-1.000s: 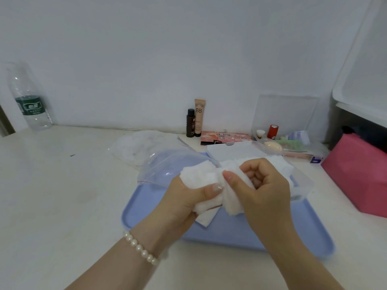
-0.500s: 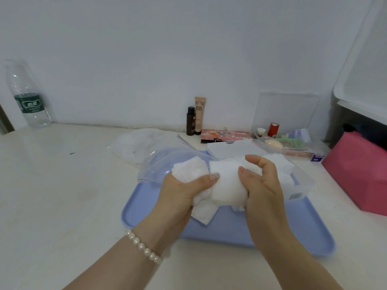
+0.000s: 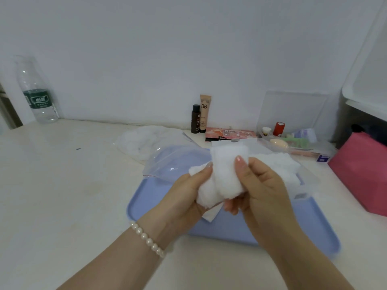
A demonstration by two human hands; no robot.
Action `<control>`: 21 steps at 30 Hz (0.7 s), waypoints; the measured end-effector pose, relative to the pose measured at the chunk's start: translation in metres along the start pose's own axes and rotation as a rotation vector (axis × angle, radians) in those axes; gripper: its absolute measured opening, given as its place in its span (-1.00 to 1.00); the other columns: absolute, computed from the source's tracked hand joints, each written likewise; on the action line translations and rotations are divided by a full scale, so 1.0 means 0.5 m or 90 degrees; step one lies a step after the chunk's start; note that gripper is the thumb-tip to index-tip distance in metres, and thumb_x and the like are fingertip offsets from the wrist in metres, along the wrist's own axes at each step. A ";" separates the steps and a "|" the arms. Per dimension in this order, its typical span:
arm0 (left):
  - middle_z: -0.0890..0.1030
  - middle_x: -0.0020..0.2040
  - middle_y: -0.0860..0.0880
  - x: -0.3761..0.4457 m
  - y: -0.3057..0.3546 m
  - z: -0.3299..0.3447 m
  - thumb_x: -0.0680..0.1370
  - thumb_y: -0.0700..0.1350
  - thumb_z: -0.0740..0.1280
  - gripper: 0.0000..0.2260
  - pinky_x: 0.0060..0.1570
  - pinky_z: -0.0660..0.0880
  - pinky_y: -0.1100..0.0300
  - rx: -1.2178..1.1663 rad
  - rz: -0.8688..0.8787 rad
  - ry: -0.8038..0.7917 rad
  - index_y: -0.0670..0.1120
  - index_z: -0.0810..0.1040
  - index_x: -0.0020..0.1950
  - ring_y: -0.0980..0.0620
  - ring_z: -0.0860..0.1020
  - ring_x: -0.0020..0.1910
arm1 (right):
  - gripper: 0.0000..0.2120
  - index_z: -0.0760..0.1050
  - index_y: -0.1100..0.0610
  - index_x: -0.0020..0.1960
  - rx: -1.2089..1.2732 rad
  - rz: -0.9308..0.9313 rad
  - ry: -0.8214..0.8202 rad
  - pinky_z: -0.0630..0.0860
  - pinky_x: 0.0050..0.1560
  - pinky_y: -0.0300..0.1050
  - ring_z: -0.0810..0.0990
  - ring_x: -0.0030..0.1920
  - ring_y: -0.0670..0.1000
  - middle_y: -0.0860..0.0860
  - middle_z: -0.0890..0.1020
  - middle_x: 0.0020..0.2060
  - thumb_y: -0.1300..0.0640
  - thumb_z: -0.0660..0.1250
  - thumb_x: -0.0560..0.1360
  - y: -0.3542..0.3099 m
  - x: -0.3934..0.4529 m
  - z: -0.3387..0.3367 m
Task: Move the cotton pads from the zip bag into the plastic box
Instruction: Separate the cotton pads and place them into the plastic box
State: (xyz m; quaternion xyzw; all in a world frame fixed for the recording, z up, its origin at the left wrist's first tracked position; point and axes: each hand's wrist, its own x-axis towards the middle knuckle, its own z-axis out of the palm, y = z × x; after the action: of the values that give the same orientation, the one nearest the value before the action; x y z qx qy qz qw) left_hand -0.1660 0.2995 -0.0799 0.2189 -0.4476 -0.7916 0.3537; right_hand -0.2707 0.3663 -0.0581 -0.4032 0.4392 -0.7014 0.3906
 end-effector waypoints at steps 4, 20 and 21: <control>0.55 -0.28 -0.33 0.001 -0.005 0.007 0.48 -0.12 0.25 -0.71 -0.49 0.44 0.19 0.025 0.004 -0.047 -0.36 0.56 -0.02 -0.14 0.46 -0.47 | -0.81 0.49 0.25 -0.14 -0.161 -0.043 -0.008 0.26 -0.67 -0.33 0.40 -0.67 0.01 0.18 0.51 -0.52 0.14 0.23 0.54 0.035 0.001 0.005; 0.65 -0.08 -0.14 0.004 -0.019 -0.005 0.24 -0.01 0.54 -0.64 0.09 0.50 0.05 0.082 0.018 -0.018 -0.15 0.64 -0.05 -0.06 0.61 -0.05 | -0.68 0.18 0.03 -0.16 -0.765 -0.185 0.026 0.20 -0.45 -0.07 0.31 -0.46 0.03 -0.09 0.31 -0.51 -0.23 0.00 0.53 0.055 0.008 -0.002; 0.65 -0.09 -0.13 0.003 -0.020 -0.006 0.23 -0.13 0.52 -0.73 0.07 0.50 0.05 0.089 0.019 -0.026 -0.12 0.66 -0.10 -0.06 0.61 -0.05 | -0.63 0.23 0.05 -0.20 -0.811 -0.251 0.060 0.12 -0.53 -0.13 0.24 -0.52 0.04 -0.10 0.23 -0.55 -0.23 -0.01 0.55 0.057 0.012 -0.005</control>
State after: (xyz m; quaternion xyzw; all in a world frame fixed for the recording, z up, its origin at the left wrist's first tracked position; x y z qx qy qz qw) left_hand -0.1688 0.3002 -0.0899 0.2202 -0.5122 -0.7572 0.3403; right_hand -0.2699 0.3527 -0.0839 -0.5969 0.7020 -0.3803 -0.0791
